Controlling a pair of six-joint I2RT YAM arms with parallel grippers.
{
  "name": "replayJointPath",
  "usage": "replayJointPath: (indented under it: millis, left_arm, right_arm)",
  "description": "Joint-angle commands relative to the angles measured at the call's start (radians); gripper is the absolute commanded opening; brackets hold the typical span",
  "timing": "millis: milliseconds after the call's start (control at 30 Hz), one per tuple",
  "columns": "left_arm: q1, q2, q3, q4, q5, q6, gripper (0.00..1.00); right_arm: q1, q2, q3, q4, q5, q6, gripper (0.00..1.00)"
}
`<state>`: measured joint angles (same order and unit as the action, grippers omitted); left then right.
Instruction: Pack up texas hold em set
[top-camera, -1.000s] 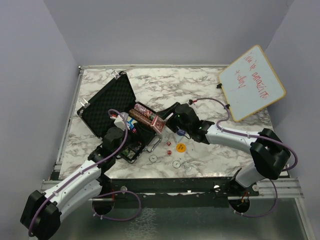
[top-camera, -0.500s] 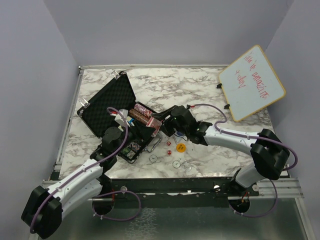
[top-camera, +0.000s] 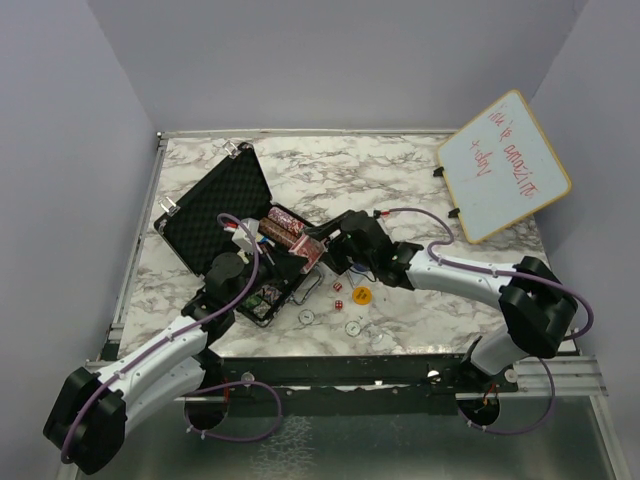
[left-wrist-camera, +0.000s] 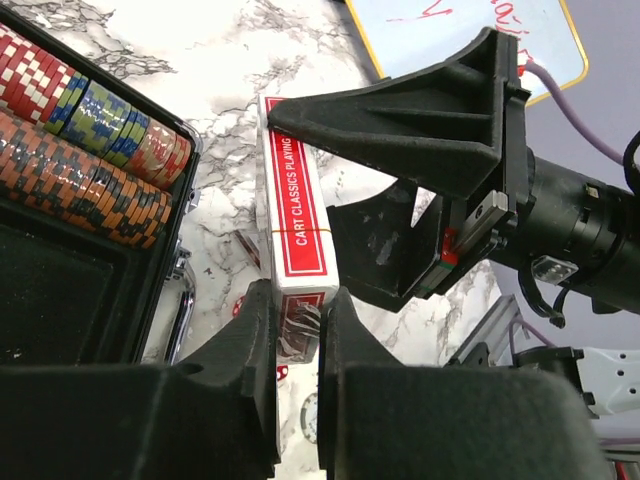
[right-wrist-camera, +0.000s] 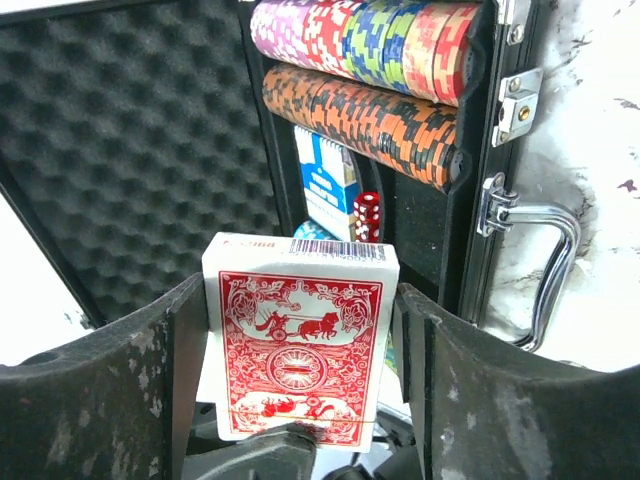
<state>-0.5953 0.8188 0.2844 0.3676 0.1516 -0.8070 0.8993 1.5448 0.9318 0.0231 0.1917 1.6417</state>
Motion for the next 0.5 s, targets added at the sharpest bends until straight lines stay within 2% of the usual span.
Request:
replayJointPath:
  millis: [0, 67, 133, 300, 467]
  left_arm:
    - [0.000, -0.007, 0.040, 0.011, 0.030, -0.032, 0.00]
    - [0.000, -0.027, 0.059, -0.045, 0.009, -0.034, 0.00]
    - [0.000, -0.050, 0.095, -0.142, -0.040, -0.030, 0.00]
    - [0.000, -0.113, 0.153, -0.394, -0.257, -0.053, 0.00]
    - [0.001, -0.131, 0.147, -0.472, -0.385, -0.103, 0.00]
  right_arm:
    - [0.005, 0.013, 0.058, 0.039, 0.009, -0.180, 0.80]
    - [0.002, 0.012, 0.080, -0.001, 0.039, -0.265, 0.90]
    - [-0.016, -0.006, 0.071, -0.006, 0.052, -0.328, 0.93]
    - [-0.079, -0.099, -0.027, 0.050, 0.027, -0.419, 0.92]
    - [-0.106, -0.153, -0.064, 0.040, 0.007, -0.473, 0.90]
